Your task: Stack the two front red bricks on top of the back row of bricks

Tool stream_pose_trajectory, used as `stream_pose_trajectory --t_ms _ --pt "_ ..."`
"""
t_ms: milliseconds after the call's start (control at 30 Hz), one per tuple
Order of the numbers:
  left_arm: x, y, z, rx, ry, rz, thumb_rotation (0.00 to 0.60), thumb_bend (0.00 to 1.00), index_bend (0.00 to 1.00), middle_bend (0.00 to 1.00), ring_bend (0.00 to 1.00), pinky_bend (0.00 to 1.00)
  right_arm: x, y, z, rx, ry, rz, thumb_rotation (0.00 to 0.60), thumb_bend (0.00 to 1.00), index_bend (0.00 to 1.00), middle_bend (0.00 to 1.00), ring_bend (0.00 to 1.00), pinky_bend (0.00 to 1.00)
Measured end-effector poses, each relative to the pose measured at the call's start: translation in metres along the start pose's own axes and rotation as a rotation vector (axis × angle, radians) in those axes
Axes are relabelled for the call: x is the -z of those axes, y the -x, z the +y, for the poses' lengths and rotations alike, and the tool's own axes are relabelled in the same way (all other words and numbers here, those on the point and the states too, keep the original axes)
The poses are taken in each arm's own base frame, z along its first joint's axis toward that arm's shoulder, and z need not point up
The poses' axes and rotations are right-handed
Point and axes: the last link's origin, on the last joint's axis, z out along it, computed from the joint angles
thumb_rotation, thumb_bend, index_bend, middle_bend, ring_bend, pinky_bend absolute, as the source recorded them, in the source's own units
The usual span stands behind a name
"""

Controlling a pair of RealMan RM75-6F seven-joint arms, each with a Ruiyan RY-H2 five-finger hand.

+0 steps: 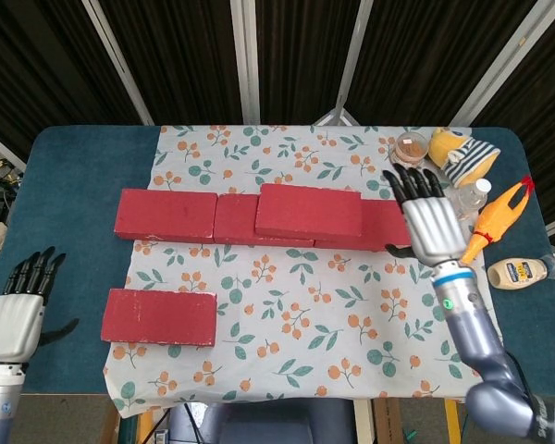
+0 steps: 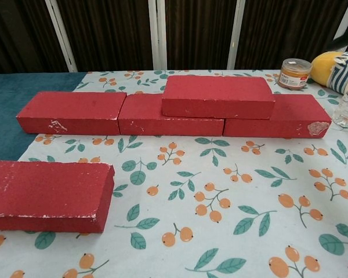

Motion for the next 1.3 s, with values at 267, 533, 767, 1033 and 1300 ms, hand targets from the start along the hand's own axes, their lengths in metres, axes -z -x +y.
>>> stream_pose_trajectory --t_ms 267,533,767,1033,1300 --pt "0.007 0.007 0.011 0.032 0.037 -0.038 0.6 0.0 0.0 0.0 0.0 0.09 0.084 0.016 0.084 -0.076 0.123 0.088 0.6 0.11 0.0 0.0 0.0 0.0" --pt "-0.006 0.008 0.019 -0.058 0.008 -0.165 0.6 0.0 0.0 0.0 0.0 0.08 0.145 0.052 0.12 -0.109 0.23 0.055 0.6 0.11 0.0 0.0 0.0 0.0" --pt "-0.032 -0.006 0.033 -0.102 0.042 -0.223 0.6 0.0 0.0 0.0 0.0 0.08 0.163 0.07 0.134 -0.116 0.266 0.031 0.6 0.11 0.0 0.0 0.0 0.0" --pt "-0.047 -0.007 0.045 -0.175 0.064 -0.292 0.6 0.0 0.0 0.0 0.0 0.07 0.167 0.074 0.139 -0.159 0.267 0.039 0.6 0.11 0.0 0.0 0.0 0.0" --pt "-0.058 0.003 0.07 -0.198 0.109 -0.475 0.6 0.0 0.0 0.0 0.0 0.06 0.17 0.076 0.135 -0.155 0.254 0.025 0.6 0.11 0.0 0.0 0.0 0.0"
